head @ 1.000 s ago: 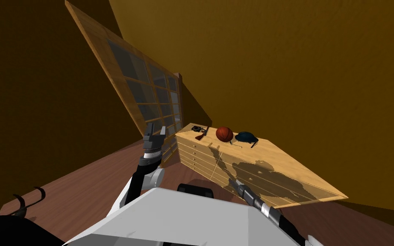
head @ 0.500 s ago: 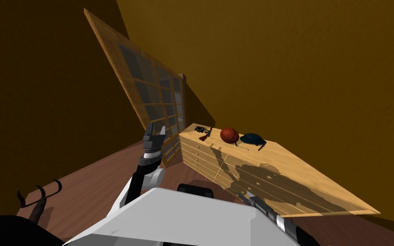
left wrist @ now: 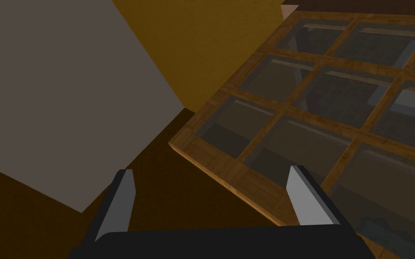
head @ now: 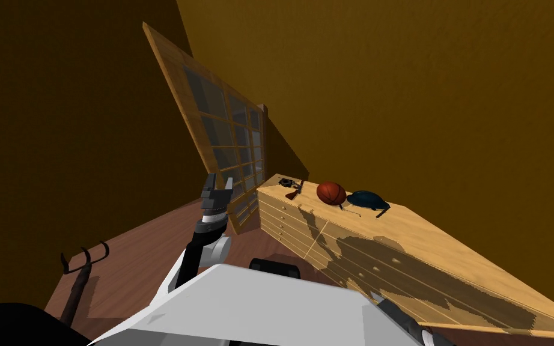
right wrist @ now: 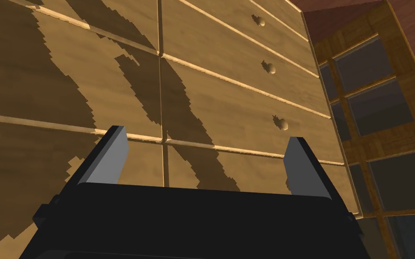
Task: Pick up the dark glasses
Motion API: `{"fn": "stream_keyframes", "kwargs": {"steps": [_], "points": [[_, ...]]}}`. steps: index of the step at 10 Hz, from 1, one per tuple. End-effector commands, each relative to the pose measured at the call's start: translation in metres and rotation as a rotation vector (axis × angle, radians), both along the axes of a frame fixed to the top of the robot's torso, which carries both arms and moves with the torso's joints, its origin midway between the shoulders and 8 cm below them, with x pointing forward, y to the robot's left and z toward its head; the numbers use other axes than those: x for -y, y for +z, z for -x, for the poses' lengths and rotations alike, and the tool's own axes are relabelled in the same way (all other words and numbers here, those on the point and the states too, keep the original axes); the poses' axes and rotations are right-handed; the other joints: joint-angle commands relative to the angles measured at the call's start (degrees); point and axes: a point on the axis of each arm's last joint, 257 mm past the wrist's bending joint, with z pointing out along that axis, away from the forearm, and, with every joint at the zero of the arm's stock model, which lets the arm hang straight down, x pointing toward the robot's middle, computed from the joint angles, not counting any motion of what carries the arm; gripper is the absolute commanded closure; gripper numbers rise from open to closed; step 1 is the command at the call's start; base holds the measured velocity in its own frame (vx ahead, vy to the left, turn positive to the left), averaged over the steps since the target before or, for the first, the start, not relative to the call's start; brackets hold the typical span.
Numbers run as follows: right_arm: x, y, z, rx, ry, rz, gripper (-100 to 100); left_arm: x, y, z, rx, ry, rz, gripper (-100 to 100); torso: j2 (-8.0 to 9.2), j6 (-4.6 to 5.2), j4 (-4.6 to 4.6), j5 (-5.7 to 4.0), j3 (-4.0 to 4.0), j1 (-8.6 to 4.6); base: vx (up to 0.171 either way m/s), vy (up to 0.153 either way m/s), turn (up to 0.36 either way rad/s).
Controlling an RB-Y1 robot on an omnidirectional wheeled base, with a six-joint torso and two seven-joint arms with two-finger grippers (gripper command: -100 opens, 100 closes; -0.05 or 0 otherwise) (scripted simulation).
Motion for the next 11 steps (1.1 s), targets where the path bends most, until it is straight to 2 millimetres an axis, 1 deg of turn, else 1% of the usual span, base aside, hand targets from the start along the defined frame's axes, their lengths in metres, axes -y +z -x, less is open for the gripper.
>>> {"fn": "stream_keyframes", "kwargs": {"steps": [1,2,3,4,5,6,7,8,10,11], "points": [[0.019,0.003,0.011,-0.032,0.035,0.058,-100,0.000,0.000,0.000,0.000,0.000,0.000,0,0.00,0.00,0.00,0.00,0.00,0.00,0.023,0.053,0.073],[0.044,-0.003,0.031,-0.079,0.065,0.128,-100,0.000,0.000,0.000,0.000,0.000,0.000,0,0.01,0.02,0.00,0.00,0.01,-0.03,0.032,0.060,0.130],[0.052,0.003,0.029,-0.085,0.082,0.150,-100,0.000,0.000,0.000,0.000,0.000,0.000,0,-0.02,0.00,0.00,-0.01,-0.01,-0.02,0.028,0.057,0.075],[0.054,0.004,0.029,-0.087,0.087,0.155,-100,0.000,0.000,0.000,0.000,0.000,0.000,0,0.00,0.03,0.00,0.00,0.00,-0.04,0.010,0.027,-0.008],[0.083,0.004,0.046,-0.134,0.122,0.231,-100,0.000,0.000,0.000,0.000,0.000,0.000,0,0.05,0.03,0.01,-0.03,0.03,-0.11,0.021,0.041,0.135],[0.089,0.008,0.044,-0.137,0.133,0.245,-100,0.000,0.000,0.000,0.000,0.000,0.000,0,0.02,0.00,0.01,-0.02,0.02,-0.10,0.019,0.035,0.090],[0.115,0.010,0.060,-0.180,0.162,0.313,-100,0.000,0.000,0.000,0.000,0.000,0.000,0,0.03,0.02,0.01,-0.03,0.02,-0.11,0.025,0.052,0.148],[0.122,0.015,0.058,-0.185,0.176,0.331,-100,0.000,0.000,0.000,0.000,0.000,0.000,0,0.00,0.00,0.00,-0.01,0.00,-0.05,0.018,0.040,0.080],[0.175,0.031,0.079,-0.261,0.243,0.466,-100,0.000,0.000,0.000,0.000,0.000,0.000,0,0.00,-0.01,0.00,-0.01,0.00,-0.08,0.027,0.049,0.210],[0.185,0.038,0.076,-0.268,0.254,0.490,-100,0.000,0.000,0.000,0.000,0.000,0.000,0,-0.04,-0.03,-0.01,-0.01,-0.02,-0.05,0.031,0.030,0.085]]}}
